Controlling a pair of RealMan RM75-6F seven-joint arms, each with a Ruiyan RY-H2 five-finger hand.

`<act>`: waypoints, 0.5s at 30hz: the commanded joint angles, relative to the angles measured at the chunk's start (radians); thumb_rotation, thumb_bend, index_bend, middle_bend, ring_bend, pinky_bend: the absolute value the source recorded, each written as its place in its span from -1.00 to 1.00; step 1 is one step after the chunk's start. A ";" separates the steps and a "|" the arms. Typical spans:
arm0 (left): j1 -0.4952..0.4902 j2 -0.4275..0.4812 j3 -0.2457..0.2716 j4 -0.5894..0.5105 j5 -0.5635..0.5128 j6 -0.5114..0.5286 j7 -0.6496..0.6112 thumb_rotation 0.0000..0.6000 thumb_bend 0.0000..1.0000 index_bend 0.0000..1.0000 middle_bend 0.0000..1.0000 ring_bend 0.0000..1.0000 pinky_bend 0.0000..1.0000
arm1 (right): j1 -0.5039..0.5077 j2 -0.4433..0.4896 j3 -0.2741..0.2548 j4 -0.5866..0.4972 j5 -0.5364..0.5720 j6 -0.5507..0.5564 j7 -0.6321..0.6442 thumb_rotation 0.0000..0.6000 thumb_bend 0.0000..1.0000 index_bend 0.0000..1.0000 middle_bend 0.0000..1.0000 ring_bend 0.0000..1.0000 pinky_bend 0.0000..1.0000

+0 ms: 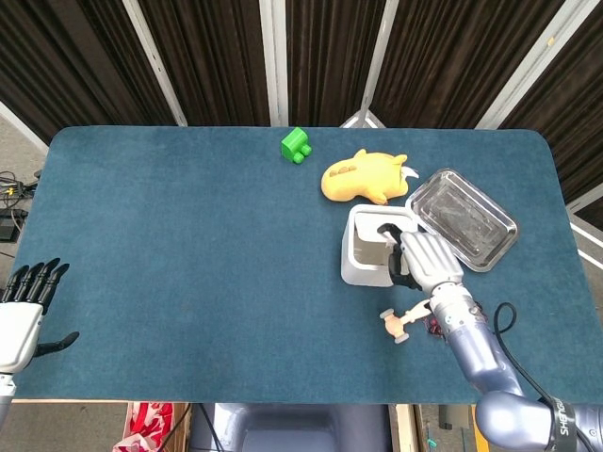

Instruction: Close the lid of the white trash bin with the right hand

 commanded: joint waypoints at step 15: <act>0.000 0.002 0.005 -0.010 0.006 -0.002 0.001 1.00 -1.00 -1.00 -1.00 -1.00 -1.00 | -0.052 -0.020 -0.103 -0.025 -0.081 0.014 0.022 1.00 0.44 -0.53 0.31 0.41 0.38</act>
